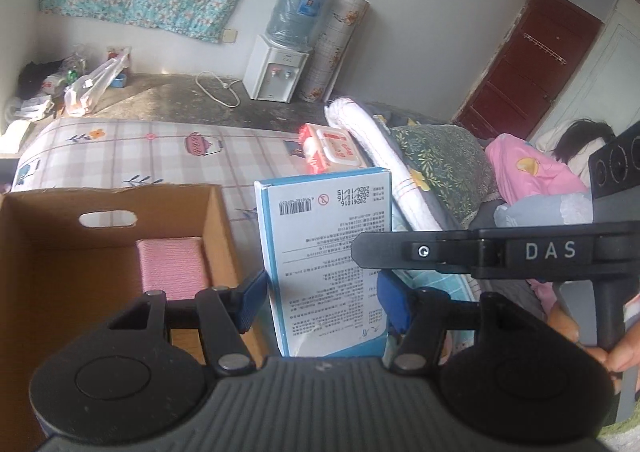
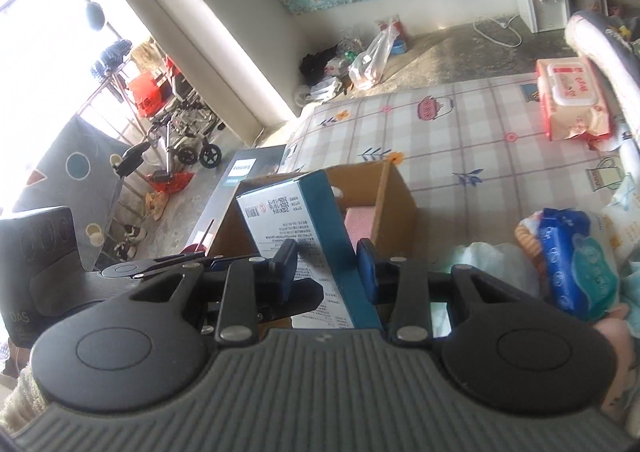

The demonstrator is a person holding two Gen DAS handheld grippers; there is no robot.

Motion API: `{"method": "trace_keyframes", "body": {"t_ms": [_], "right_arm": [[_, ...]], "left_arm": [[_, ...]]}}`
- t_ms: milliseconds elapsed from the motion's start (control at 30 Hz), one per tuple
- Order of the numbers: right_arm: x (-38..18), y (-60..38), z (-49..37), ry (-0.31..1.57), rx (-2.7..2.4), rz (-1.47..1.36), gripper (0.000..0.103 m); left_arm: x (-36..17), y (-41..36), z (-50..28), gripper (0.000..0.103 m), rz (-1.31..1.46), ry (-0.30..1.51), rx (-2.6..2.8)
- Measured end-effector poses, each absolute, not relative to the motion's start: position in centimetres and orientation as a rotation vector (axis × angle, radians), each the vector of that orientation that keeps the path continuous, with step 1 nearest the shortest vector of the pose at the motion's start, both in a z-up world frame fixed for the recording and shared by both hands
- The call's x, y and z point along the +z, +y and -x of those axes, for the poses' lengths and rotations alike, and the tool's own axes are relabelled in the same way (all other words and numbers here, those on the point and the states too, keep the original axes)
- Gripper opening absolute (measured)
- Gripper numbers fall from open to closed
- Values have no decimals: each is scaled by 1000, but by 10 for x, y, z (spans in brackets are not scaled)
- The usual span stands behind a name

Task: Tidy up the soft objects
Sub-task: 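Lower the medicine box into the cardboard box beside the pad, release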

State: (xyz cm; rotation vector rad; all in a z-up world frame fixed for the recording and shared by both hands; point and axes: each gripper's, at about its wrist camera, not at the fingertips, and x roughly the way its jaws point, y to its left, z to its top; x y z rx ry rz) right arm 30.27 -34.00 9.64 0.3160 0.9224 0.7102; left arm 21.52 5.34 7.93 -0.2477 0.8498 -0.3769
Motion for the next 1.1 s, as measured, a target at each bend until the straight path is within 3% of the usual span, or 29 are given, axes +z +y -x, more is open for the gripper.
{"method": "trace_keyframes", "body": {"t_ms": [333, 500, 867, 1100], "right_arm": [[25, -197, -346, 1222, 837, -300, 33], [-11, -158, -380, 1308, 809, -299, 33], [-64, -129, -448, 1328, 711, -238, 33], [-47, -145, -450, 1256, 727, -243, 34]], "left_arm": [[10, 170, -232, 61, 358, 1032, -164], [-19, 192, -262, 61, 341, 1081, -134], [-71, 195, -338, 61, 272, 1171, -137], [-81, 188, -352, 61, 250, 1166, -131]]}}
